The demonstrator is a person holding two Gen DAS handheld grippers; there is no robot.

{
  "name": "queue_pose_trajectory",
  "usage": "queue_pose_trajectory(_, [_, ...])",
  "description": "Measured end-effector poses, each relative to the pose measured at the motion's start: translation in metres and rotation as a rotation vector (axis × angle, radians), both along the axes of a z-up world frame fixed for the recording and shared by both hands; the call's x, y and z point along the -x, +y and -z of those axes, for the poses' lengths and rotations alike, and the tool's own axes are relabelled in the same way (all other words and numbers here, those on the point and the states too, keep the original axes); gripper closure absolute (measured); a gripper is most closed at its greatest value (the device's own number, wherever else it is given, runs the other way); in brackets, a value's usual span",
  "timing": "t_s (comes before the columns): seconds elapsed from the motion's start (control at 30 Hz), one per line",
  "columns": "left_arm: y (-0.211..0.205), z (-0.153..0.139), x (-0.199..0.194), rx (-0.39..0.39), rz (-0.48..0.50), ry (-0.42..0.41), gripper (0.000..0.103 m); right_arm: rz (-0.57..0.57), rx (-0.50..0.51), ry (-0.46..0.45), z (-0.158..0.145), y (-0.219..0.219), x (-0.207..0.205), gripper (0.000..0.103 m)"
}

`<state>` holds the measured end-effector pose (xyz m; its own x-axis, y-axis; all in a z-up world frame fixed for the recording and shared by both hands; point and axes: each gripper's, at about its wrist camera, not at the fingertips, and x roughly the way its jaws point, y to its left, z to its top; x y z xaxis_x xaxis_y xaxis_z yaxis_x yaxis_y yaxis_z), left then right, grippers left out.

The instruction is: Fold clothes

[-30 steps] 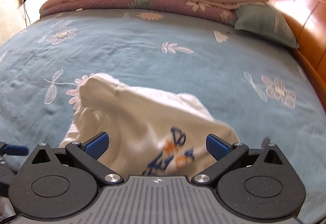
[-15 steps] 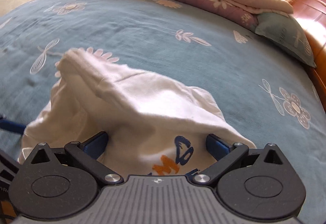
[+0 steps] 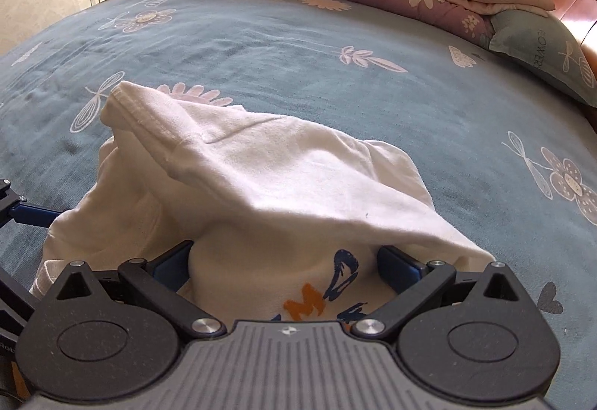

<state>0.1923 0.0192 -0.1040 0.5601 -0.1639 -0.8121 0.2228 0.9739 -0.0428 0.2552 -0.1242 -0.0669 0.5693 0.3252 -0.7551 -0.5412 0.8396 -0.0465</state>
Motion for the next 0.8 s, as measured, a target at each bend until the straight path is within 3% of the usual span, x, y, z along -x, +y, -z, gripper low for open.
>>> queue_pose_trajectory(0.2, [0.001,-0.001,0.004,-0.008,0.039,-0.041,0.000,-0.024,0.000,-0.006,-0.001,-0.003,0.001,0.000])
queue_pose_trajectory(0.33, [0.007,-0.019,0.005,-0.010,0.074,-0.007,0.001,-0.085,-0.014,-0.062,-0.027,-0.020,0.018,0.000])
queue_pose_trajectory(0.4, [0.010,-0.032,0.011,-0.006,0.104,-0.028,0.001,-0.115,-0.019,-0.091,-0.039,-0.029,0.027,0.000])
queue_pose_trajectory(0.67, [0.007,-0.072,0.026,-0.061,0.195,-0.087,0.001,-0.220,0.165,-0.213,-0.049,-0.023,0.019,0.000])
queue_pose_trajectory(0.8, [0.004,-0.082,0.027,-0.070,0.214,-0.122,0.001,-0.271,0.257,-0.274,-0.053,-0.020,0.016,0.007])
